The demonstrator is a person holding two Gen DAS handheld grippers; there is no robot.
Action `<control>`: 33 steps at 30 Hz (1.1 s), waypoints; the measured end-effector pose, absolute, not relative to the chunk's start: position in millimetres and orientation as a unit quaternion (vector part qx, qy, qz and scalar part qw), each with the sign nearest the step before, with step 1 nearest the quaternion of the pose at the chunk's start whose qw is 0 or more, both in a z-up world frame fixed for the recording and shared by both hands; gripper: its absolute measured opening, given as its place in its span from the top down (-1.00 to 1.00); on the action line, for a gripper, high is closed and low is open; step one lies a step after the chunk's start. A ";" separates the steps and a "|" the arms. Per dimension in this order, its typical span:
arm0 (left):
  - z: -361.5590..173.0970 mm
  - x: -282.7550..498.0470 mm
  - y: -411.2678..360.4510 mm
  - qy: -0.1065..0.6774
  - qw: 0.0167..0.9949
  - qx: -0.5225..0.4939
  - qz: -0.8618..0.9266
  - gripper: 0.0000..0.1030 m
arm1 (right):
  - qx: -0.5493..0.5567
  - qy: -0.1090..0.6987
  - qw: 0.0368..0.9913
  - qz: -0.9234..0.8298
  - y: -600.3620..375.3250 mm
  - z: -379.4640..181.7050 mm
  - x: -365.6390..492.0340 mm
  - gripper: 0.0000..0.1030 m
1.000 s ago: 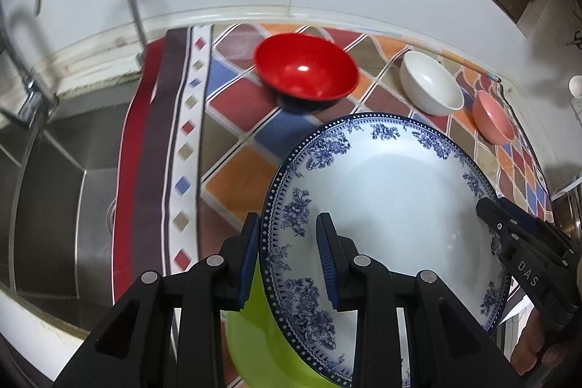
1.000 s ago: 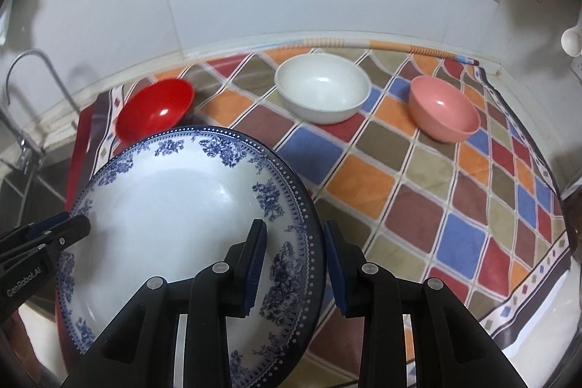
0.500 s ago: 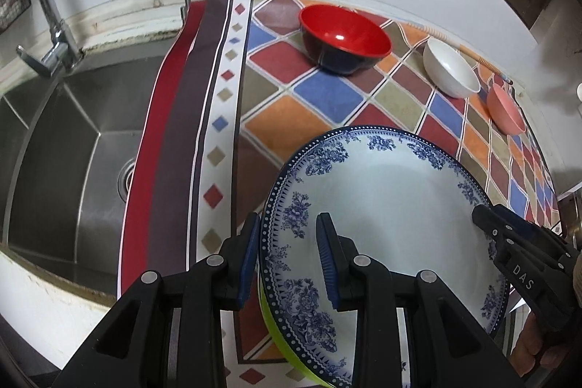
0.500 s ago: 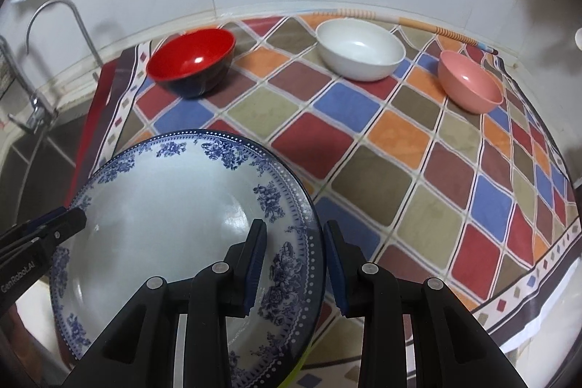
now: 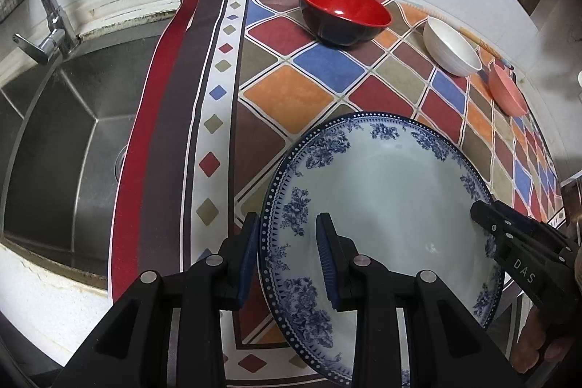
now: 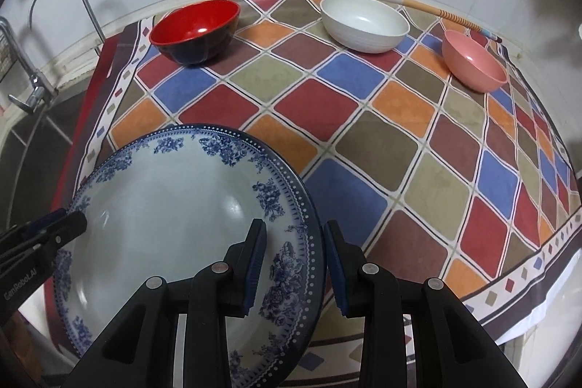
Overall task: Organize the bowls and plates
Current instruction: 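Lift the small blue-and-white plate with both tools and carry it toward the stacked plates, then lower the plate onto the stack and open both tools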
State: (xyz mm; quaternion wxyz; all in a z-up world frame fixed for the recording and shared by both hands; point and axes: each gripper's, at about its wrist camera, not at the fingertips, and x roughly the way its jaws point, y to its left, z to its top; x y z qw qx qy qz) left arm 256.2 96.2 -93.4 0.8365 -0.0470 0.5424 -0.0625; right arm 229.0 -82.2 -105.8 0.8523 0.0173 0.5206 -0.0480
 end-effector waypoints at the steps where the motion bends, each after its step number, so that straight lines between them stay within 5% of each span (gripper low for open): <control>1: -94.1 256.1 96.6 0.544 0.835 -0.047 -0.062 0.40 | 0.020 0.523 0.851 -0.048 -82.6 -107.2 229.2 0.33; 18: -101.6 258.9 94.1 0.552 0.829 -0.058 -0.063 0.26 | 0.033 0.551 0.833 -0.043 -81.8 -122.9 231.9 0.25; 24: -90.7 258.8 91.0 0.534 0.842 -0.059 -0.055 0.03 | 0.032 0.551 0.833 -0.036 -80.7 -121.2 234.9 -0.03; 33: -57.7 257.8 66.0 0.479 0.876 -0.014 -0.053 -0.29 | 0.042 0.527 0.848 -0.032 -94.2 -103.7 234.7 -0.05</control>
